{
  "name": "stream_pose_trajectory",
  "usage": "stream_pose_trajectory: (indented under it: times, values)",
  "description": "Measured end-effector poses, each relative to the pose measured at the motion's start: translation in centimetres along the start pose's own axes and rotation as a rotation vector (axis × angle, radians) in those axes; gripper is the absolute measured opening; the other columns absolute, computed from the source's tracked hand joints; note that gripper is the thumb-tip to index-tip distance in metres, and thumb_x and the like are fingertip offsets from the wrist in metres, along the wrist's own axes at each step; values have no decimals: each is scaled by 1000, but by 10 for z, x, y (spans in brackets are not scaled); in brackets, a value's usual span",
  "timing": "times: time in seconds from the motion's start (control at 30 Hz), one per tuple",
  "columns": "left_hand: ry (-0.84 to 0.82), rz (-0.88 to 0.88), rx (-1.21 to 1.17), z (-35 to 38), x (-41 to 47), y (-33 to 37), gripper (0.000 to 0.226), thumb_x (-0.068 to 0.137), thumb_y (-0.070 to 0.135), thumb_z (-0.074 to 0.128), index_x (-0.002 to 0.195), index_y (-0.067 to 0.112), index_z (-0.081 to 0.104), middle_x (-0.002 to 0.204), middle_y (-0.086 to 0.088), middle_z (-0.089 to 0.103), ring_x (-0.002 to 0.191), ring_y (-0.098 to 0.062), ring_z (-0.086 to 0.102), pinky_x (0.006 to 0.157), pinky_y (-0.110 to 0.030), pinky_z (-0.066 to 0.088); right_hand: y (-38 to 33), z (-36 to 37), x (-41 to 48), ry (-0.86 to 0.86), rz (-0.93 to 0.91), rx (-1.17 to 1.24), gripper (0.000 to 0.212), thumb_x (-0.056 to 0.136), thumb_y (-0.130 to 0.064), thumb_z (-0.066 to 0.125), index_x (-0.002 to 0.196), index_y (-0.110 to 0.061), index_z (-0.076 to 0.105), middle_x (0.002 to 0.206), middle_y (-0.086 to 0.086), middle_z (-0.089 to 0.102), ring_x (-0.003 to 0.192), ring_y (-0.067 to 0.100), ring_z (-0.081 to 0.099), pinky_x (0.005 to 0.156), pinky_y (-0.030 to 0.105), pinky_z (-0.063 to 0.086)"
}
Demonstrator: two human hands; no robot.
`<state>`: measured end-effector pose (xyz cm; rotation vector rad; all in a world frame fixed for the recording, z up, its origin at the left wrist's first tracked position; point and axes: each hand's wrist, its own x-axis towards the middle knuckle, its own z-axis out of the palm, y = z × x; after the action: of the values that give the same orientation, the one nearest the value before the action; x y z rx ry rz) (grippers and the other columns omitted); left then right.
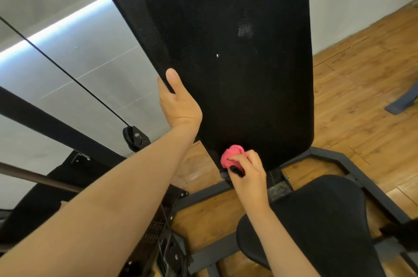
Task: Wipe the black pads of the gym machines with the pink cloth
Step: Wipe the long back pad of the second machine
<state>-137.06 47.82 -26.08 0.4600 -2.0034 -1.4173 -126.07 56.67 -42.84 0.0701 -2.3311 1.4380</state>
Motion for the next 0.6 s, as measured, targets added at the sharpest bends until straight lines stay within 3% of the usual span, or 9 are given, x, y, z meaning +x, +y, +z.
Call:
stream_pose_trajectory:
  times: [0.1, 0.2, 0.33, 0.47, 0.6]
  values:
    - [-69, -19, 33, -5, 4, -5, 75, 92, 63, 14, 150, 17, 29, 150, -1, 39, 140, -19, 33, 119, -43, 22, 20, -3, -19, -99, 138, 5, 29, 74, -2, 77, 94, -19, 66, 94, -5, 53, 90, 15, 57, 73, 24, 52]
    - [-103, -2, 31, -7, 4, -4, 82, 86, 66, 13, 150, 17, 29, 149, 0, 40, 140, -18, 33, 119, -43, 23, 16, -10, -24, -101, 180, 26, 28, 77, -6, 77, 98, -21, 67, 97, -6, 53, 93, 10, 57, 75, 26, 54]
    - [-104, 29, 10, -8, 3, -4, 70, 95, 57, 16, 150, 15, 29, 149, -2, 40, 140, -19, 33, 119, -41, 23, -35, -12, 0, -37, -40, 138, 37, 76, -8, 77, 107, -20, 62, 105, -6, 51, 100, -4, 49, 79, 10, 47]
    - [-94, 20, 18, -7, 0, -2, 60, 102, 46, 18, 151, 12, 26, 152, -4, 37, 142, -19, 30, 119, -37, 20, -54, 6, 24, -73, -190, -60, 59, 68, -15, 85, 115, -25, 50, 103, 4, 56, 93, 16, 56, 70, 21, 51]
    - [-104, 7, 20, -7, 1, -3, 60, 102, 47, 18, 151, 14, 25, 152, -3, 36, 142, -18, 29, 118, -35, 21, -41, 11, 25, -58, -221, -44, 65, 62, -13, 88, 112, -26, 48, 97, 6, 57, 87, 19, 58, 65, 25, 53]
